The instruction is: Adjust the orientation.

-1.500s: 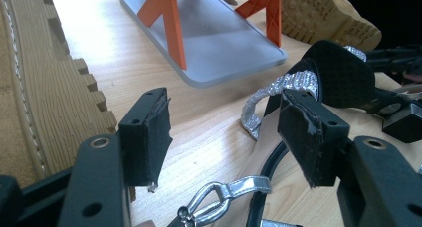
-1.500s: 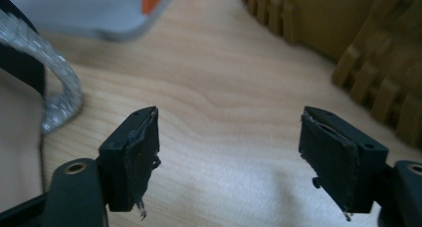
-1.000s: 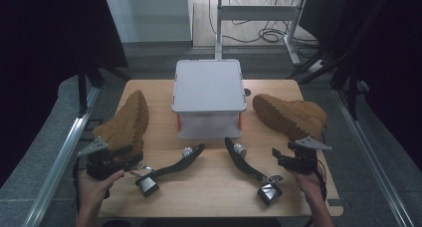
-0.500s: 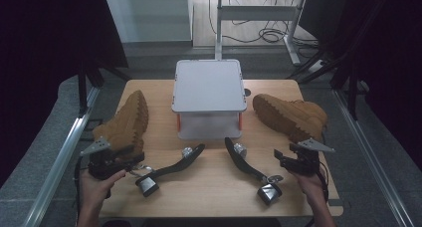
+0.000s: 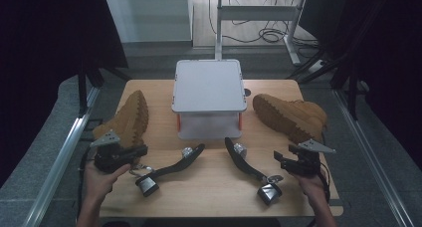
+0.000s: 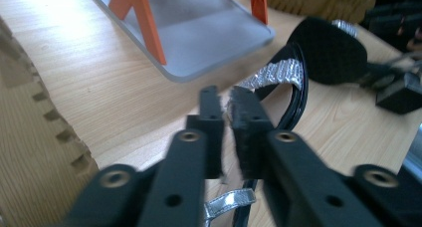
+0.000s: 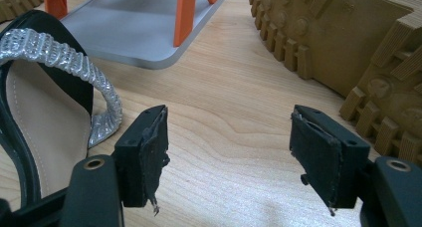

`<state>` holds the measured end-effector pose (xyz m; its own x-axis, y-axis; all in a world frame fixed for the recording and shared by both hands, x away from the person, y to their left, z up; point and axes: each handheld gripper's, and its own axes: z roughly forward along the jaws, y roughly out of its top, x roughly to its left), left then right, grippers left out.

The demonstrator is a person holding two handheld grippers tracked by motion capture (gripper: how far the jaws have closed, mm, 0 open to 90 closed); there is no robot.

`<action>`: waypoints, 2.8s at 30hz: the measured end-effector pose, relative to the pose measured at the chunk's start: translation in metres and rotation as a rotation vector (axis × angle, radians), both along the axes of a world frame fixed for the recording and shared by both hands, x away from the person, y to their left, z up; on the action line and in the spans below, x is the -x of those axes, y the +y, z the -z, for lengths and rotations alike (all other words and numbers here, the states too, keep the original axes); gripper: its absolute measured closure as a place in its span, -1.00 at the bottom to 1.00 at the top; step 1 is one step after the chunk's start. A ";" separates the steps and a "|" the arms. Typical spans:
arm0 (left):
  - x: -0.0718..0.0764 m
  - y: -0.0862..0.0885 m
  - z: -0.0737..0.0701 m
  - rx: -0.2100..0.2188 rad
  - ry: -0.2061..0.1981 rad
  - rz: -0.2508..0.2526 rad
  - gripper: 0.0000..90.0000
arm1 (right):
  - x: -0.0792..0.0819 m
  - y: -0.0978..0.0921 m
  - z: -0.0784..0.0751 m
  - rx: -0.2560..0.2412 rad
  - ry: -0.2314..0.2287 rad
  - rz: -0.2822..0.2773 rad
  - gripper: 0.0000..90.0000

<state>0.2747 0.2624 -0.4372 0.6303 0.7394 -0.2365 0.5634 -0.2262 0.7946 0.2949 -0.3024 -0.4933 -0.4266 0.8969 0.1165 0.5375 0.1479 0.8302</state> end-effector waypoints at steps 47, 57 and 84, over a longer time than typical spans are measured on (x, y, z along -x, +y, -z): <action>-0.022 -0.059 0.037 -0.201 0.220 0.189 1.00 | 0.004 0.003 0.001 -0.022 0.039 -0.009 -0.29; -0.012 -0.068 0.035 -0.201 0.218 0.206 1.00 | 0.005 0.001 0.001 -0.018 0.042 0.002 -0.29; 0.019 -0.102 0.038 -0.267 0.233 0.262 0.91 | 0.010 -0.001 -0.004 -0.015 0.029 -0.014 -0.21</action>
<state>0.2560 0.1606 -0.4755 0.7573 0.6159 -0.2171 0.6168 -0.5654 0.5476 0.2852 -0.3037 -0.4894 -0.4354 0.8889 0.1427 0.5596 0.1431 0.8163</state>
